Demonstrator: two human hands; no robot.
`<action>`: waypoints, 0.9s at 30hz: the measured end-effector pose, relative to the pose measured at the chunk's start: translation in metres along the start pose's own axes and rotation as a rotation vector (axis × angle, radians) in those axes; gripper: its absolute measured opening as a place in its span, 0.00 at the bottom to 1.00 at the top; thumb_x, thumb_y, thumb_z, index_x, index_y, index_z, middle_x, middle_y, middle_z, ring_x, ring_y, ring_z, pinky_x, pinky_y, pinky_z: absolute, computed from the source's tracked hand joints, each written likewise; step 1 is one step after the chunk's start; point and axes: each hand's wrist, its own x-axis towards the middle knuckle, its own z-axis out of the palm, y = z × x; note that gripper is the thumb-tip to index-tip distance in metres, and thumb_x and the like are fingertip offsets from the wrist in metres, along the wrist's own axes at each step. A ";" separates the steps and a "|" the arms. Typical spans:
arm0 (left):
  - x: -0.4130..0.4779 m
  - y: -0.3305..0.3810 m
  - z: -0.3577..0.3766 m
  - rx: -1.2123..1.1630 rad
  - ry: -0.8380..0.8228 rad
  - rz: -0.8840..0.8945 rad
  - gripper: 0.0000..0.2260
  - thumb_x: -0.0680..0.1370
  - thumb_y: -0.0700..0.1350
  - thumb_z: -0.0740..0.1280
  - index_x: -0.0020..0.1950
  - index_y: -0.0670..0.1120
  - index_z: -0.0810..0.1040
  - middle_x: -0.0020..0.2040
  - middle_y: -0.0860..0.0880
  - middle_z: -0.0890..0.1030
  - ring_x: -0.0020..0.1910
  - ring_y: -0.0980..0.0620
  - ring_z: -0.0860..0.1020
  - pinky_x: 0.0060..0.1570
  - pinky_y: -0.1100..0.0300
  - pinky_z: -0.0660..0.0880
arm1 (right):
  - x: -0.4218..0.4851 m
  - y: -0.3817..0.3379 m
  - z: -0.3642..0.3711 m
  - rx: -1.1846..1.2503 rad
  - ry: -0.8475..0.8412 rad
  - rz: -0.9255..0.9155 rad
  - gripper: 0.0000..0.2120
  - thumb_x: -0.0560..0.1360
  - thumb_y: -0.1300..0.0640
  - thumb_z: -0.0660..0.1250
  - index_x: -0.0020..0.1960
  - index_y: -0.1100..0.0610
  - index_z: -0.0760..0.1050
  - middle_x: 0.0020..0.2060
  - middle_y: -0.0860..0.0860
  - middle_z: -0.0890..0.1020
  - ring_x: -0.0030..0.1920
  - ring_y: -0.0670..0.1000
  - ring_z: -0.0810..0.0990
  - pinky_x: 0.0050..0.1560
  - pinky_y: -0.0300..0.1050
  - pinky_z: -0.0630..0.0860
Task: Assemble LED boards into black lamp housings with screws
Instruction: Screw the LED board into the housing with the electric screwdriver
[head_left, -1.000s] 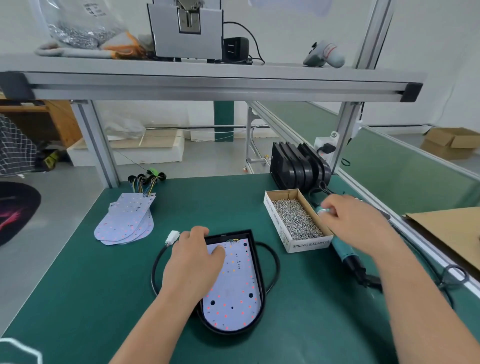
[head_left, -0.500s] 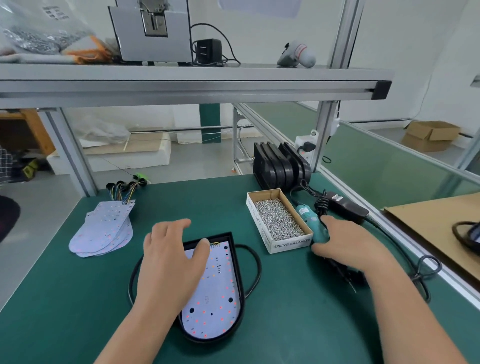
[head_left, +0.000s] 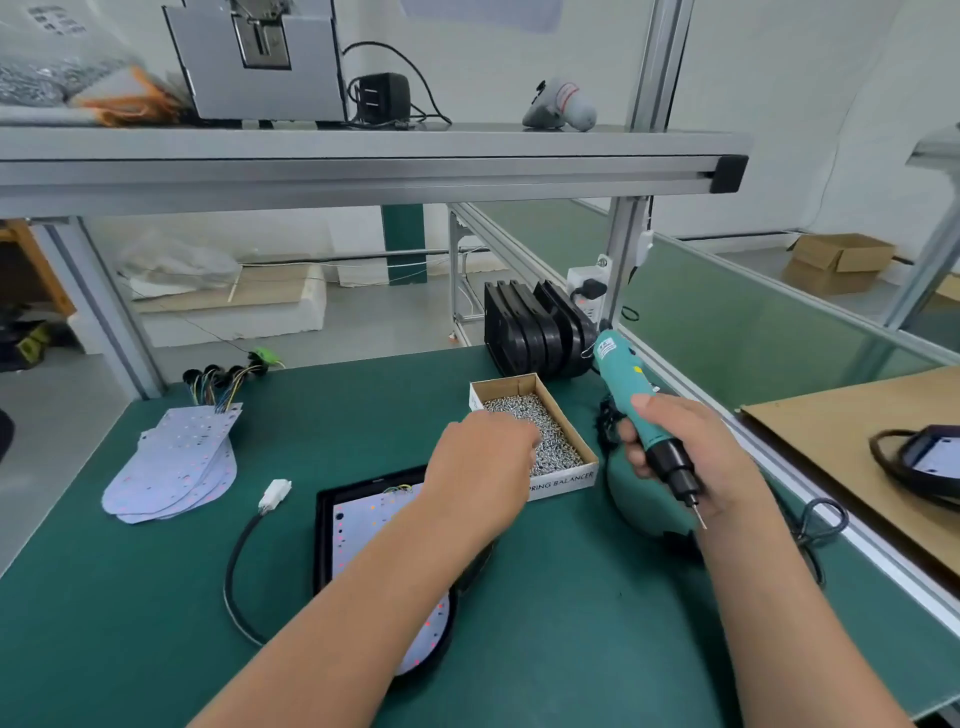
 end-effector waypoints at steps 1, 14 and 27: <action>0.010 0.003 0.003 0.063 -0.029 -0.001 0.09 0.83 0.39 0.62 0.43 0.49 0.72 0.45 0.50 0.79 0.50 0.43 0.75 0.48 0.52 0.71 | 0.001 0.001 0.000 0.045 -0.006 0.000 0.15 0.74 0.50 0.72 0.52 0.61 0.78 0.39 0.58 0.80 0.30 0.52 0.75 0.27 0.43 0.73; 0.062 0.003 0.023 0.095 -0.256 0.032 0.08 0.79 0.41 0.67 0.46 0.52 0.84 0.53 0.49 0.87 0.55 0.44 0.80 0.67 0.45 0.65 | 0.005 0.006 0.001 0.180 -0.005 -0.004 0.17 0.77 0.52 0.69 0.61 0.60 0.78 0.40 0.55 0.81 0.32 0.50 0.76 0.30 0.40 0.74; 0.054 0.001 0.022 0.042 -0.158 0.024 0.13 0.82 0.36 0.59 0.48 0.53 0.75 0.47 0.50 0.82 0.47 0.44 0.72 0.57 0.50 0.64 | 0.007 0.006 0.007 0.215 0.026 0.006 0.16 0.75 0.52 0.69 0.57 0.60 0.77 0.40 0.55 0.81 0.32 0.49 0.77 0.30 0.40 0.76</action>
